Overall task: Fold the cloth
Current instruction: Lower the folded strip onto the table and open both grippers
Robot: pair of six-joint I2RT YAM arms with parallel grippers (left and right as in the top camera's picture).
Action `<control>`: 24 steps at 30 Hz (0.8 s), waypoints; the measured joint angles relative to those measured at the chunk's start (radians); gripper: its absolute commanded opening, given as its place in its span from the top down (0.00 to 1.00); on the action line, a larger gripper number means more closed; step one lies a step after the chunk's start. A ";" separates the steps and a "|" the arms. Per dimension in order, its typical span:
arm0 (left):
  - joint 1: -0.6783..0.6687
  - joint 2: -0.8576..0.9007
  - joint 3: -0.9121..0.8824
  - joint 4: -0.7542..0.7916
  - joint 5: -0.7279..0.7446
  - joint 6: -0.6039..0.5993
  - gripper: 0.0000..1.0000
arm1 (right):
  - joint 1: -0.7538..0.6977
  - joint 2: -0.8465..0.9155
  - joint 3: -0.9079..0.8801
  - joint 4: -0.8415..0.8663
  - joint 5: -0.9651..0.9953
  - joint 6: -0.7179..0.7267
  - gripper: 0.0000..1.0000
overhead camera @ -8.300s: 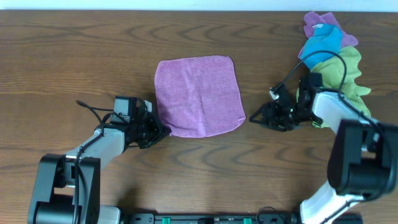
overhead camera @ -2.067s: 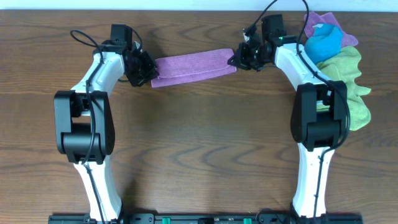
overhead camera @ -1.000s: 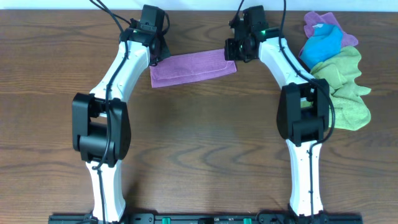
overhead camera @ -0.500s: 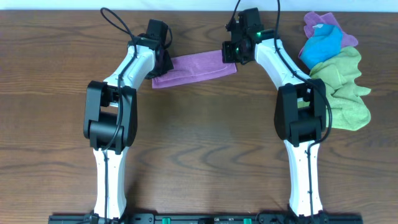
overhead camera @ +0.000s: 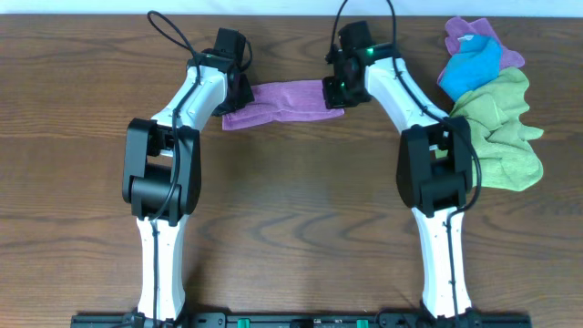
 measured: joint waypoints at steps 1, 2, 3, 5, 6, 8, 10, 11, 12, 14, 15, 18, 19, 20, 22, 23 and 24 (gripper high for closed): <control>0.000 0.000 0.000 -0.002 0.000 0.002 0.94 | 0.011 -0.002 -0.002 -0.009 0.012 -0.002 0.99; 0.000 0.000 0.000 -0.005 0.000 0.009 0.94 | 0.019 -0.005 -0.003 -0.023 0.016 -0.003 0.98; 0.000 0.000 0.001 -0.008 0.000 0.017 0.94 | 0.029 -0.008 -0.005 -0.042 0.019 -0.005 0.99; 0.001 0.000 0.003 -0.026 -0.002 0.031 0.94 | 0.053 -0.013 -0.006 -0.100 0.027 -0.007 0.99; 0.001 0.000 0.004 -0.031 -0.006 0.036 0.94 | 0.060 -0.014 -0.007 -0.112 0.030 -0.007 0.98; 0.002 0.000 0.006 -0.049 -0.017 0.045 0.94 | 0.071 -0.016 -0.007 -0.143 0.031 -0.008 0.99; 0.003 0.000 0.010 -0.071 -0.038 0.049 0.94 | 0.074 -0.017 -0.007 -0.173 0.028 -0.008 0.99; 0.005 0.000 0.010 -0.078 -0.043 0.051 0.94 | 0.073 -0.017 -0.007 -0.186 0.025 -0.008 0.99; 0.008 0.000 0.011 -0.085 -0.045 0.052 0.94 | 0.072 -0.018 -0.007 -0.196 0.023 -0.008 0.99; 0.014 0.000 0.012 -0.100 -0.048 0.053 0.95 | 0.068 -0.018 -0.007 -0.218 0.020 -0.008 0.99; 0.019 0.000 0.013 -0.109 -0.052 0.053 0.95 | 0.066 -0.018 -0.007 -0.225 0.020 -0.008 0.99; 0.029 -0.001 0.014 -0.135 -0.058 0.060 0.95 | 0.056 -0.018 -0.007 -0.241 0.013 -0.011 0.99; 0.031 -0.001 0.014 -0.138 -0.058 0.060 0.94 | 0.053 -0.018 -0.007 -0.242 0.007 -0.014 0.99; 0.031 -0.001 0.014 -0.138 -0.058 0.061 0.94 | 0.048 -0.018 -0.008 -0.243 -0.003 -0.014 0.98; 0.031 -0.001 0.015 -0.138 -0.059 0.064 0.94 | 0.040 -0.018 -0.008 -0.245 -0.024 -0.014 0.69; 0.031 -0.001 0.015 -0.138 -0.058 0.064 0.94 | 0.036 -0.018 -0.008 -0.252 -0.052 -0.019 0.67; 0.031 -0.001 0.015 -0.139 -0.058 0.066 0.94 | 0.034 -0.021 -0.007 -0.263 -0.070 -0.028 0.57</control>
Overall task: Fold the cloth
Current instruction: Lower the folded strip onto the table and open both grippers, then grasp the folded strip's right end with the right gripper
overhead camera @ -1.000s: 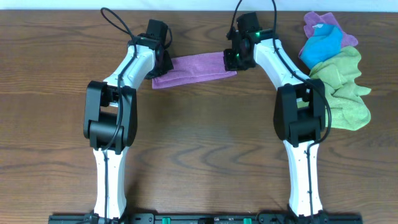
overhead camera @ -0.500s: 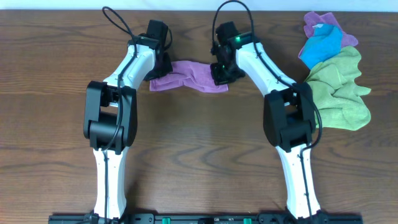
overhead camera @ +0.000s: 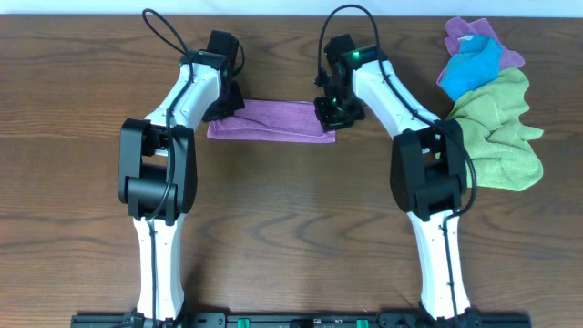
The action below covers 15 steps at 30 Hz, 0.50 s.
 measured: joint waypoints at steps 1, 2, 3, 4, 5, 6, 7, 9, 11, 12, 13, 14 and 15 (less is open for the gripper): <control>0.000 0.000 0.000 -0.001 0.000 0.002 0.94 | -0.001 -0.001 0.002 -0.011 -0.012 -0.005 0.50; 0.000 0.000 0.000 -0.003 0.001 0.002 0.94 | -0.003 -0.001 0.012 -0.038 -0.037 -0.021 0.44; 0.000 0.000 0.002 -0.009 0.000 0.002 0.94 | -0.007 -0.003 0.024 -0.061 -0.045 -0.024 0.39; 0.000 0.000 0.002 -0.019 -0.003 0.002 0.95 | -0.013 -0.011 0.030 -0.079 -0.048 -0.032 0.34; 0.001 0.000 0.002 -0.022 -0.003 0.002 0.94 | -0.022 -0.020 0.035 -0.085 -0.052 -0.034 0.30; 0.001 0.000 0.002 -0.024 -0.003 0.002 0.95 | -0.039 -0.035 0.040 -0.085 -0.061 -0.049 0.29; 0.001 0.000 0.003 -0.028 -0.003 0.002 0.94 | -0.057 -0.055 0.043 -0.081 -0.074 -0.059 0.29; 0.002 0.000 0.003 -0.037 -0.003 0.002 0.95 | -0.104 -0.105 0.046 -0.076 -0.113 -0.086 0.29; 0.003 0.000 0.004 -0.043 -0.003 0.002 0.94 | -0.168 -0.162 0.053 -0.072 -0.169 -0.115 0.28; 0.003 0.000 0.004 -0.043 -0.003 0.002 0.94 | -0.205 -0.187 0.060 -0.070 -0.204 -0.130 0.27; 0.003 0.000 0.004 -0.043 -0.003 0.002 0.94 | -0.239 -0.208 0.062 -0.062 -0.241 -0.145 0.23; 0.003 0.000 0.004 -0.043 -0.003 0.002 0.94 | -0.275 -0.224 0.057 -0.047 -0.289 -0.162 0.13; 0.003 0.000 0.004 -0.043 -0.003 0.002 0.94 | -0.317 -0.240 0.037 -0.020 -0.349 -0.179 0.08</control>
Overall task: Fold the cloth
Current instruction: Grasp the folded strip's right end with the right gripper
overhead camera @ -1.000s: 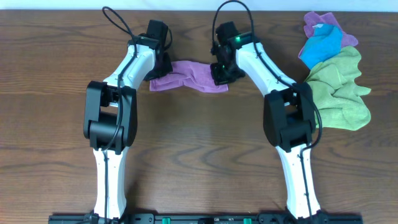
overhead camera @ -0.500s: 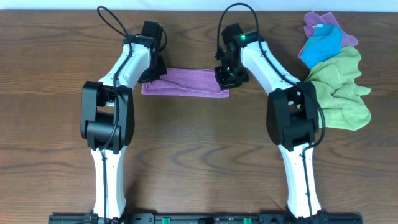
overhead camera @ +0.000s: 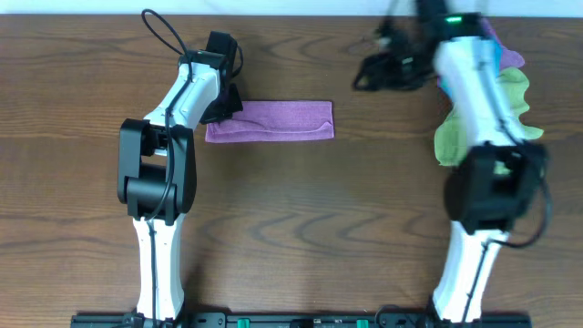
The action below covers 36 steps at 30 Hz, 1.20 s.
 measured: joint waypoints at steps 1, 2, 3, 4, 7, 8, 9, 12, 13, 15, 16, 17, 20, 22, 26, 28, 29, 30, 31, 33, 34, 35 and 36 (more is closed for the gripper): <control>0.000 0.000 0.000 0.000 0.000 0.000 0.94 | -0.029 -0.008 -0.030 0.035 -0.058 -0.015 0.07; 0.000 0.000 0.000 0.000 0.000 0.000 0.94 | -0.052 -0.013 -0.075 0.084 -0.127 -0.031 0.06; 0.000 0.000 0.000 0.000 0.000 0.000 0.94 | -0.068 -0.011 -0.122 0.122 -0.190 -0.044 0.05; 0.000 0.000 0.000 0.000 0.000 0.000 0.94 | -0.076 0.001 -0.189 0.164 -0.266 -0.056 0.05; 0.000 0.000 0.000 0.001 0.000 0.000 0.94 | -0.055 0.069 -0.333 0.187 -0.388 -0.071 0.05; 0.000 0.000 0.000 0.001 0.000 0.000 0.94 | -0.045 0.090 -0.357 0.190 -0.409 -0.071 0.04; 0.000 0.000 0.000 0.002 0.000 0.000 0.94 | -0.029 0.108 -0.383 0.207 -0.425 -0.075 0.03; 0.000 0.000 0.000 0.002 0.000 0.000 0.95 | 0.008 0.127 -0.411 0.238 -0.459 -0.074 0.03; 0.000 0.000 0.000 0.002 0.000 0.000 0.94 | 0.020 0.128 -0.411 0.255 -0.472 -0.073 0.03; 0.000 0.000 0.000 0.002 0.000 0.000 0.94 | 0.033 0.129 -0.410 0.285 -0.489 -0.063 0.03; 0.000 0.000 0.000 0.002 0.000 0.000 0.94 | 0.035 0.132 -0.410 0.301 -0.494 -0.056 0.02; 0.000 0.000 0.000 0.002 0.000 0.000 0.94 | 0.036 0.134 -0.409 0.311 -0.494 -0.051 0.02; 0.000 0.000 0.000 0.003 0.002 0.000 0.94 | 0.043 0.151 -0.410 0.358 -0.482 -0.009 0.01; 0.000 0.000 0.000 0.003 0.005 0.000 0.94 | 0.051 0.156 -0.409 0.388 -0.485 0.021 0.01; 0.002 0.000 0.000 0.003 0.010 0.000 0.94 | 0.076 0.156 -0.407 0.442 -0.468 0.072 0.01; 0.004 0.000 0.000 0.003 0.015 0.000 0.94 | 0.087 0.157 -0.406 0.457 -0.464 0.096 0.01; 0.004 0.000 0.000 0.003 0.016 0.000 0.94 | 0.094 0.161 -0.403 0.468 -0.465 0.112 0.03; 0.004 0.000 0.000 0.004 0.016 0.000 0.94 | 0.099 0.164 -0.402 0.475 -0.468 0.122 0.04; 0.004 0.000 0.000 0.004 0.016 0.000 0.94 | 0.103 0.168 -0.400 0.480 -0.471 0.132 0.06; 0.005 0.000 0.000 0.005 0.019 0.000 0.94 | 0.114 0.176 -0.397 0.493 -0.475 0.156 0.18; 0.005 0.000 0.000 0.006 0.019 0.000 0.94 | 0.117 0.181 -0.396 0.502 -0.471 0.169 0.34; 0.005 0.000 0.000 0.006 0.019 0.000 0.94 | 0.118 0.185 -0.396 0.507 -0.474 0.168 0.42; 0.005 0.000 0.000 0.006 0.019 0.000 0.94 | 0.122 0.192 -0.396 0.517 -0.460 0.180 0.50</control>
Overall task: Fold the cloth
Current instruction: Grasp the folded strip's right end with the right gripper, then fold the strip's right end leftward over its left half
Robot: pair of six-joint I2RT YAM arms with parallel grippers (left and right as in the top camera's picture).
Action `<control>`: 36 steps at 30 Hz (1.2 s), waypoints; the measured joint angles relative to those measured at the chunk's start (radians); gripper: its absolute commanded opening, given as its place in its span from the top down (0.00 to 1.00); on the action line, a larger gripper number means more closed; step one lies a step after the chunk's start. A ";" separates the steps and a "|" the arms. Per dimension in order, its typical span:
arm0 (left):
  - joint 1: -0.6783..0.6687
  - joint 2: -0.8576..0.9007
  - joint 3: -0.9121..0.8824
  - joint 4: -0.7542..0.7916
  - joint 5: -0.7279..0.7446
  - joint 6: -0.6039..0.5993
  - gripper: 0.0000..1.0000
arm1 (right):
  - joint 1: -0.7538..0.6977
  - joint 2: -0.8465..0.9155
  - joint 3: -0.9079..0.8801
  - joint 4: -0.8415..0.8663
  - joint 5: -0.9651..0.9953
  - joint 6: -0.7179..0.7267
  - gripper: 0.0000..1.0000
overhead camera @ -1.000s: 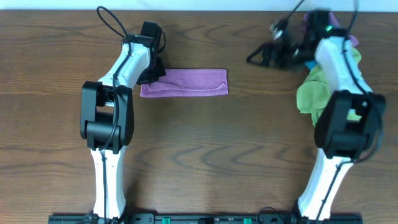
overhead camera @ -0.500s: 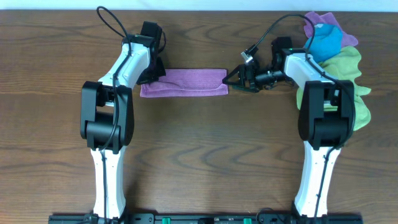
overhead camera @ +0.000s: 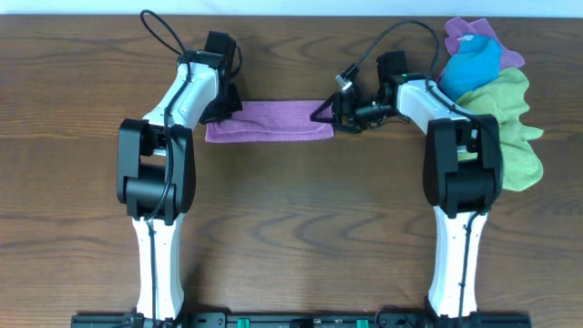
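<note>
The purple cloth [overhead camera: 269, 120] lies flat as a long folded strip across the far middle of the table. My left gripper [overhead camera: 224, 109] sits on the strip's left end; its wrist hides the fingers, so their state does not show. My right gripper [overhead camera: 326, 114] reaches in sideways from the right and stands at the strip's right end. Its fingers are spread in a V and look open, with the cloth's edge at their tips.
A pile of other cloths [overhead camera: 492, 91], purple, blue and green, lies at the far right of the wooden table [overhead camera: 291, 228], just behind my right arm. Both arm bases stand at the near edge.
My right arm was raised away to the far right by the cloth pile; now it lies low with its gripper at the strip's right end. The left gripper and the cloth have not moved.
Both grippers held the purple cloth's ends at the far middle, the cloth bunched between them. Then it lay flat as a folded strip with both grippers on it. The right arm then stood off by the pile, and now it is back at the right end.
</note>
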 measured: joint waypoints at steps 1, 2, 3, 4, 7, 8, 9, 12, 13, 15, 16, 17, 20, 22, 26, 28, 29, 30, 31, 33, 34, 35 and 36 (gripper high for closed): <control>0.000 0.000 0.000 0.000 0.000 0.000 0.94 | 0.001 0.006 0.000 0.006 0.001 0.009 0.62; 0.000 0.000 0.000 0.001 0.003 0.000 0.94 | 0.001 0.015 0.000 0.013 0.004 0.026 0.75; 0.001 0.000 0.000 0.001 0.006 0.001 0.94 | 0.002 0.019 -0.001 0.024 0.019 0.039 0.84; 0.001 0.000 0.000 0.001 0.010 0.003 0.94 | 0.002 0.025 -0.002 0.035 0.027 0.052 0.92; 0.007 0.000 0.013 -0.013 0.031 0.011 0.94 | 0.002 0.038 -0.002 0.049 0.042 0.100 0.98; 0.008 0.000 0.020 -0.023 0.038 0.014 0.94 | 0.001 0.038 0.002 0.042 0.044 0.108 0.98; 0.009 0.000 0.032 -0.036 0.047 0.019 0.94 | -0.001 0.039 0.013 0.024 0.048 0.117 0.99; 0.008 -0.001 0.107 -0.060 0.064 0.041 0.94 | -0.014 0.045 0.099 -0.101 0.082 0.129 0.99; 0.008 -0.008 0.137 -0.060 0.065 0.050 0.94 | -0.020 0.045 0.132 -0.149 0.105 0.129 0.98; 0.011 -0.060 0.187 -0.060 0.072 0.061 0.94 | -0.041 0.046 0.243 -0.304 0.185 0.118 0.99; 0.013 -0.099 0.200 -0.061 0.075 0.063 0.94 | -0.052 0.047 0.311 -0.409 0.250 0.111 0.98; 0.016 -0.136 0.209 -0.062 0.077 0.064 0.94 | -0.060 0.047 0.361 -0.474 0.309 0.106 0.99; 0.032 -0.263 0.230 -0.072 0.079 0.064 0.94 | -0.076 0.047 0.509 -0.645 0.529 0.099 0.98; 0.052 -0.360 0.246 -0.097 0.079 0.064 0.95 | -0.077 0.046 0.609 -0.729 0.724 0.105 0.98; 0.071 -0.424 0.249 -0.140 0.079 0.064 0.94 | -0.053 0.046 0.702 -0.750 0.931 0.114 0.99; 0.071 -0.433 0.249 -0.149 0.079 0.064 0.94 | 0.000 0.046 0.715 -0.723 1.014 0.114 0.99; 0.071 -0.435 0.249 -0.151 0.080 0.064 0.94 | 0.036 0.047 0.713 -0.700 1.042 0.114 0.99; 0.071 -0.441 0.248 -0.155 0.082 0.064 0.94 | 0.080 0.048 0.712 -0.677 1.065 0.114 0.99; 0.071 -0.452 0.248 -0.160 0.083 0.064 0.95 | 0.118 0.049 0.712 -0.659 1.085 0.114 0.99; 0.071 -0.495 0.248 -0.167 0.083 0.077 0.94 | 0.224 0.058 0.712 -0.637 1.135 0.109 0.99; 0.071 -0.517 0.248 -0.175 0.083 0.082 0.94 | 0.265 0.065 0.712 -0.627 1.157 0.101 0.99; 0.071 -0.532 0.248 -0.180 0.083 0.084 0.94 | 0.296 0.073 0.712 -0.620 1.175 0.093 0.99; 0.071 -0.548 0.248 -0.188 0.083 0.087 0.94 | 0.323 0.081 0.712 -0.614 1.191 0.084 0.99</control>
